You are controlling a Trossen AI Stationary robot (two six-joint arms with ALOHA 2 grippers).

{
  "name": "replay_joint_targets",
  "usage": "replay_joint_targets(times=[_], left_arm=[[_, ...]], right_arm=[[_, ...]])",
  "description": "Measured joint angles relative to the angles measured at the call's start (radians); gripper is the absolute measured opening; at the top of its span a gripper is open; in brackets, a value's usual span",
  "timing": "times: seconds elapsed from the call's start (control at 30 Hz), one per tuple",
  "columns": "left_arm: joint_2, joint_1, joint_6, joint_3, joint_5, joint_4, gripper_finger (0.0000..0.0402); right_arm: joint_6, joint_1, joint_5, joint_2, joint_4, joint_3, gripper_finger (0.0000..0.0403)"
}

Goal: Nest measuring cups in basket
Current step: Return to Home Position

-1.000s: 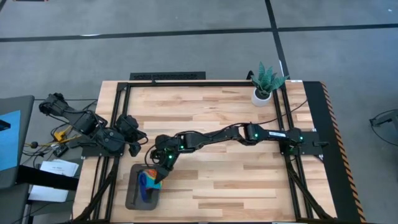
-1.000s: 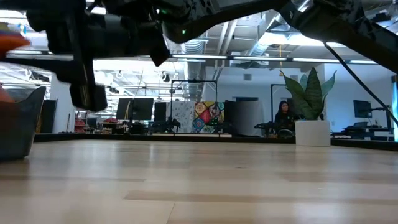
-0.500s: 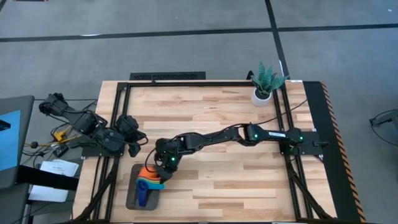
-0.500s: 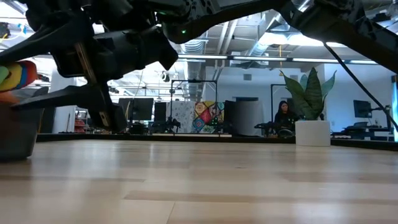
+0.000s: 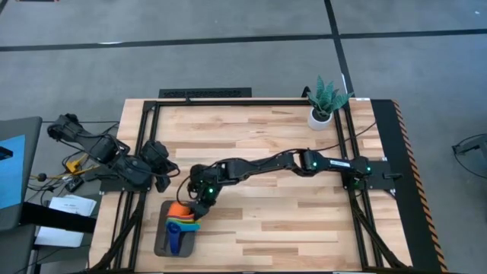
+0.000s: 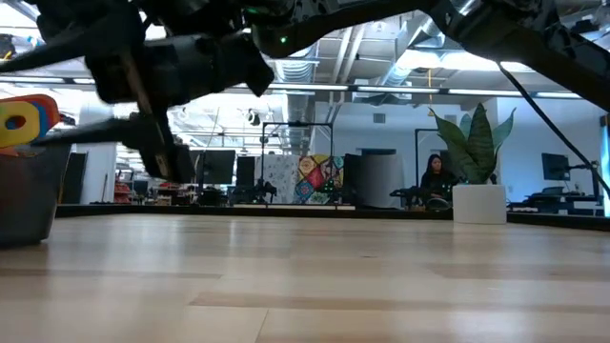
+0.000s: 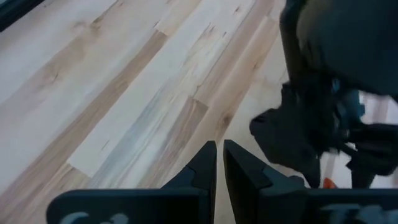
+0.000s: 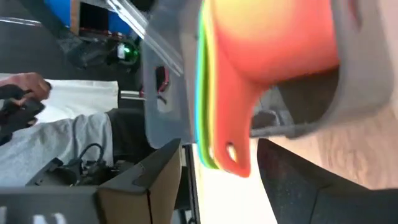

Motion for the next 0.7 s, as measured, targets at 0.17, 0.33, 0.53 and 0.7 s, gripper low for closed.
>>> replay_joint_targets(times=[0.17, 0.33, 0.53, 0.7], left_arm=[[-0.032, -0.002, 0.002, 0.028, -0.019, -0.010, 0.0018], [-0.075, -0.019, 0.008, 0.055, -0.054, -0.026, 0.0018], [-0.118, -0.056, 0.036, 0.079, -0.120, -0.025, 0.0018], [-0.134, -0.058, 0.076, 0.084, -0.162, -0.026, 0.0018]], right_arm=[[-0.003, -0.026, 0.002, -0.032, -0.001, 0.001, 0.0255], [-0.028, -0.047, 0.055, -0.063, -0.127, 0.001, 0.0265], [-0.158, -0.052, 0.261, -0.178, -0.286, -0.001, 0.0265], [-0.194, -0.055, 0.304, -0.257, -0.316, 0.000, 0.0265]])
